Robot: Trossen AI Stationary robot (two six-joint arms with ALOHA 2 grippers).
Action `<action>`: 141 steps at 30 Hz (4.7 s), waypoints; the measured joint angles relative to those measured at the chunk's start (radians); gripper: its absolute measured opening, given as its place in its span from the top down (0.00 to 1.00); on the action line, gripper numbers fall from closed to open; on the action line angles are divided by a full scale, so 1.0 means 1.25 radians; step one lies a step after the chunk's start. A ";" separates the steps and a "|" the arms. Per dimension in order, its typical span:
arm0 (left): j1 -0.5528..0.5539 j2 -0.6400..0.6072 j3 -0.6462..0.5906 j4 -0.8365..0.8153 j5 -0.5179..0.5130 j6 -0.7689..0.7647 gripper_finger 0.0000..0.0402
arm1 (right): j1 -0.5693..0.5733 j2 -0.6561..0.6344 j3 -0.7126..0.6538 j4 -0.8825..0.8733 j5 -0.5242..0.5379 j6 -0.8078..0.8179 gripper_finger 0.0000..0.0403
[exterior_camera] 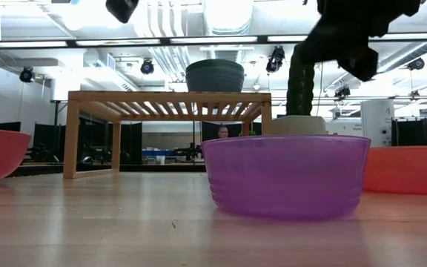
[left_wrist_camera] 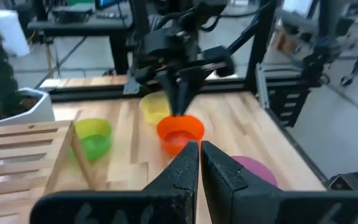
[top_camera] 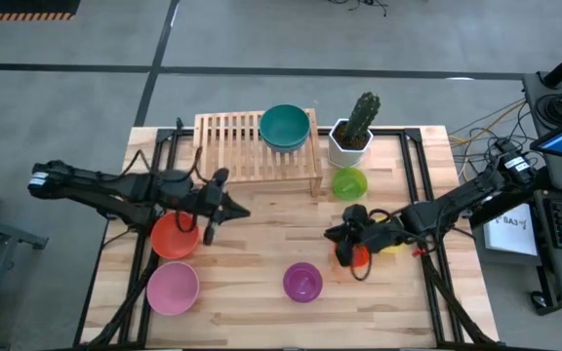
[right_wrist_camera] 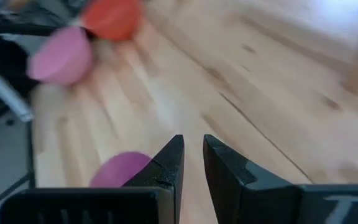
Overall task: Place and stack bowls onto a shelf
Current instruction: Put the right orange bowl on the shelf
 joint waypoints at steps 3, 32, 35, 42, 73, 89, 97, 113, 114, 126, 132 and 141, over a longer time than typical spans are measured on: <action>-0.007 -0.029 -0.039 0.032 0.000 -0.001 1.00 | -0.001 0.018 0.063 -0.164 -0.042 0.097 0.87; -0.006 -0.038 -0.059 0.033 0.000 -0.014 1.00 | -0.029 0.513 0.499 -0.683 -0.332 0.198 0.87; -0.006 -0.038 -0.059 0.033 0.000 -0.014 1.00 | -0.040 0.515 0.499 -0.698 -0.329 0.205 0.87; -0.006 -0.037 -0.059 0.035 -0.005 0.009 1.00 | -0.044 0.485 0.499 -0.700 -0.341 0.192 0.85; -0.006 -0.020 -0.059 0.117 -0.026 0.029 0.96 | -0.048 0.499 0.475 -0.684 -0.276 0.036 0.98; -0.007 0.092 -0.059 0.243 0.142 0.050 0.58 | -0.046 0.281 0.418 -0.085 -0.422 -0.594 0.98; -0.007 0.208 -0.059 0.369 0.343 0.082 0.54 | -0.053 0.319 0.390 0.068 -0.585 -0.704 0.98; -0.007 0.413 0.000 0.432 0.569 0.084 0.56 | -0.053 0.332 0.383 0.085 -0.605 -0.709 0.98; -0.007 0.422 0.008 0.425 0.592 0.084 0.56 | -0.053 0.332 0.383 0.085 -0.605 -0.711 0.98; -0.007 0.451 0.074 0.312 0.615 0.134 0.93 | -0.053 0.332 0.383 0.088 -0.603 -0.719 0.98; -0.007 0.451 0.090 0.294 0.605 0.130 0.99 | -0.062 0.331 0.383 0.104 -0.591 -0.696 0.94; -0.005 0.451 0.141 0.182 0.591 0.128 1.00 | -0.069 0.307 0.383 0.103 -0.568 -0.689 0.73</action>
